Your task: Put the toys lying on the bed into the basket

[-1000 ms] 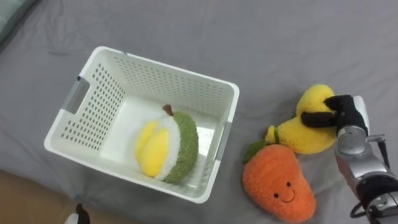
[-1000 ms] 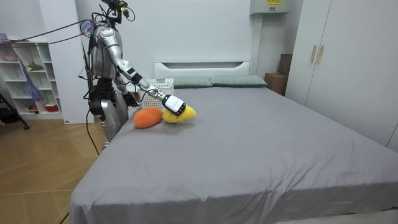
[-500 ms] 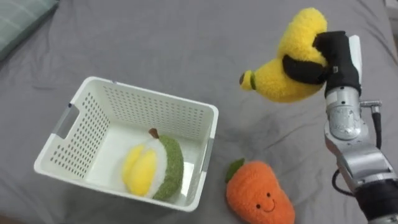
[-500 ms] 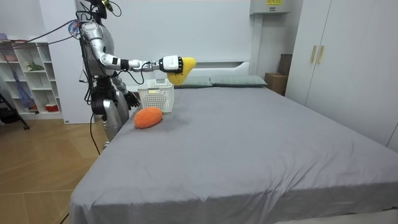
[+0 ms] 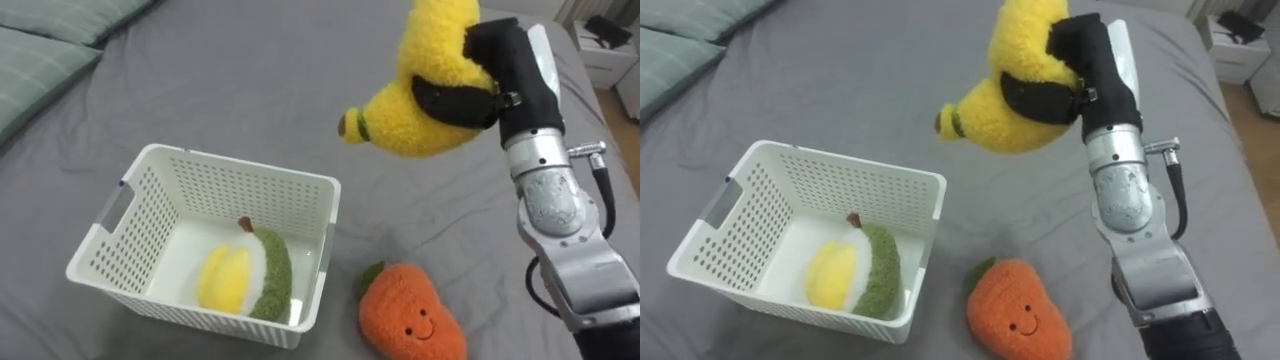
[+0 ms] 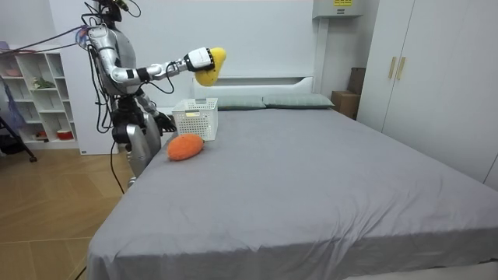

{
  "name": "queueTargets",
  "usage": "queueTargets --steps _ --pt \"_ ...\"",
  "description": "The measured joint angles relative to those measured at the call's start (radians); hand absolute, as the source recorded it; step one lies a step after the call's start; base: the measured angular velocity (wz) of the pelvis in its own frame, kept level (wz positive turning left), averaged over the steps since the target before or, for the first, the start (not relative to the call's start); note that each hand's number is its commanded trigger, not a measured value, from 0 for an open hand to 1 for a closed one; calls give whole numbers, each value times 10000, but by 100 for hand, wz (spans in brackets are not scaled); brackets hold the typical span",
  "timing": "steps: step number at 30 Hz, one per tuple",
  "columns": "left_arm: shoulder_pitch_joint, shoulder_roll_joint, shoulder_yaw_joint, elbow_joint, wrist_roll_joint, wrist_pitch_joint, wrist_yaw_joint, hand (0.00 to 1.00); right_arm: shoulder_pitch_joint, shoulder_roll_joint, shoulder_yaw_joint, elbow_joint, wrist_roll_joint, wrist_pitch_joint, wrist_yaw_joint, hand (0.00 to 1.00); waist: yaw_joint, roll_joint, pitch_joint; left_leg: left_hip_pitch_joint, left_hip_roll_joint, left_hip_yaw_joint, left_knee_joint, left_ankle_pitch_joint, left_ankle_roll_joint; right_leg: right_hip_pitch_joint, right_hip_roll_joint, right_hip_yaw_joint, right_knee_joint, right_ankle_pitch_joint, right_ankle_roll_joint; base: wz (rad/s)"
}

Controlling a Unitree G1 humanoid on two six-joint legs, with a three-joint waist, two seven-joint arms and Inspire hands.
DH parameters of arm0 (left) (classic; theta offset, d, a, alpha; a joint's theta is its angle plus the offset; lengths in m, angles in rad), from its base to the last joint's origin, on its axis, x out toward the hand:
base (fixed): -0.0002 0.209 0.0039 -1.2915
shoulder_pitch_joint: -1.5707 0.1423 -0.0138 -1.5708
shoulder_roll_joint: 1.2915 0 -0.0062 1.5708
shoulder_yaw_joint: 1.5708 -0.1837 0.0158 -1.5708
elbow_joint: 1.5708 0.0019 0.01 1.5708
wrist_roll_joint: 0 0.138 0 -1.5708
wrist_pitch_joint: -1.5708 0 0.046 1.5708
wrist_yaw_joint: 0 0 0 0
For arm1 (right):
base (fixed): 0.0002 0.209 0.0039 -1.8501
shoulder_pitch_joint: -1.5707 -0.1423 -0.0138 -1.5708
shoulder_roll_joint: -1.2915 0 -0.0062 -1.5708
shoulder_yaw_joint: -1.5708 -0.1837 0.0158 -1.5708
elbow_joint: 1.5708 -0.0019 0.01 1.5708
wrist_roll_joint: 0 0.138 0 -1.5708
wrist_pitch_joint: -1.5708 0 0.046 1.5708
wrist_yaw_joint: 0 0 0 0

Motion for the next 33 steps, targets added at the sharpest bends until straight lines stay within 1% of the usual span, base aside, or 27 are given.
queueTargets --steps 3,4,5,8,12,13,14,15,17,19,21,23,24,26,27,28,29,30,31,32,33 --pt "9 -17 0 -184 201 44 -4 0 -1 11 23 -586 -241 53 413 100 217 -63 1 89 0 14 -95 -9 -11 41 0 6 -21 -4 7 -3" --pt "7 -26 0 -222 270 45 -10 0 -2 37 102 -720 -352 153 489 100 311 -87 -5 130 2 14 -129 -16 -19 75 4 7 -44 -8 13 0" --pt "8 -44 0 -224 319 72 -20 0 -2 148 195 -802 -452 235 657 100 368 -98 -8 182 4 13 -180 -18 -23 103 7 12 -53 -11 18 0" --pt "13 -95 0 -222 507 112 -50 0 0 383 565 -825 -747 426 1182 100 485 -107 7 238 7 -27 -204 -51 -33 174 17 -5 -62 -14 24 0" --pt "23 -107 2 -201 842 162 -111 0 0 465 989 -848 -895 642 1664 100 656 -157 47 234 8 -33 -214 -74 -35 165 23 10 -58 -15 25 -1" --pt "22 -127 -2 -193 987 247 -133 0 -1 571 1131 -868 -1074 724 1795 100 752 -176 60 233 9 -34 -210 -89 -41 161 35 48 -59 -15 25 -7" --pt "14 -154 -2 -187 986 332 -138 0 -2 820 1247 -868 -1229 761 1906 100 853 -205 71 234 14 -22 -204 -101 -47 149 42 77 -54 -15 25 -6" --pt "13 -160 -1 -188 985 348 -143 0 -3 958 1304 -869 -1265 791 1946 100 880 -222 74 232 16 -23 -203 -102 -49 144 44 79 -56 -15 26 -3" --pt "-26 -191 -6 -190 992 453 -185 0 -3 1329 1721 -867 -1418 963 2088 100 1058 -278 97 231 21 -42 -191 -105 -52 150 42 27 -56 -16 27 2" --pt "-49 -197 -13 -191 991 488 -195 0 -6 1519 2039 -865 -1422 1035 2204 100 1123 -322 122 214 13 -91 -179 -104 -52 156 38 -11 -57 -16 26 8" --pt "-48 -204 -16 -190 991 510 -206 0 -7 1610 2336 -861 -1376 1081 2315 100 1199 -341 124 196 -2 -159 -172 -106 -48 163 25 -61 -56 -15 27 10" --pt "-50 -206 -15 -199 1071 532 -212 0 -14 1643 2611 -793 -1337 1087 2392 100 1403 -361 135 163 -8 -180 -165 -113 -36 160 5 -221 -55 -14 29 5" --pt "-44 -207 -6 -201 1121 547 -214 0 -33 1663 2678 -697 -1356 1087 2394 100 1436 -364 137 148 -9 -192 -161 -113 -36 160 0 -282 -54 -13 29 3" --pt "-44 -249 52 -396 1383 723 -221 0 -37 1760 2781 -181 -1410 1149 2507 100 1628 -465 146 127 -10 -200 -157 -113 -35 140 -1 -291 -66 -13 30 2" --pt "-38 -252 51 -437 1468 739 -221 0 -38 1786 2803 -40 -1449 1201 2545 100 1666 -486 147 121 -10 -213 -152 -113 -35 140 1 -295 -71 -13 30 4" --pt "-37 -253 53 -485 1650 774 -221 0 -35 1826 2883 170 -1482 1342 2602 70 1779 -525 160 110 -11 -241 -152 -114 -36 140 3 -286 -73 -13 30 0" --pt "-47 -253 51 -510 1878 796 -221 0 -30 1831 2972 273 -1500 1439 2632 58 1870 -560 177 98 -10 -243 -152 -115 -36 133 7 -285 -82 -13 29 0" --pt "-47 -257 51 -512 2000 819 -220 0 -30 1834 3012 304 -1513 1467 2654 25 1889 -567 178 86 -12 -253 -152 -115 -36 131 7 -282 -95 -13 30 0" --pt "-48 -267 52 -514 2221 883 -220 0 -31 1862 3069 389 -1530 1472 2690 16 1914 -597 159 71 -19 -264 -152 -116 -36 138 9 -282 -139 -12 30 0" --pt "-51 -270 54 -515 2399 909 -217 0 -31 1919 3107 465 -1544 1471 2698 0 1914 -623 142 47 -25 -271 -152 -116 -36 145 13 -283 -201 -8 32 0" --pt "-52 -276 53 -513 2435 910 -217 0 -31 1929 3124 487 -1541 1471 2698 0 1914 -622 144 46 -25 -277 -151 -116 -36 149 14 -288 -202 -5 34 0"
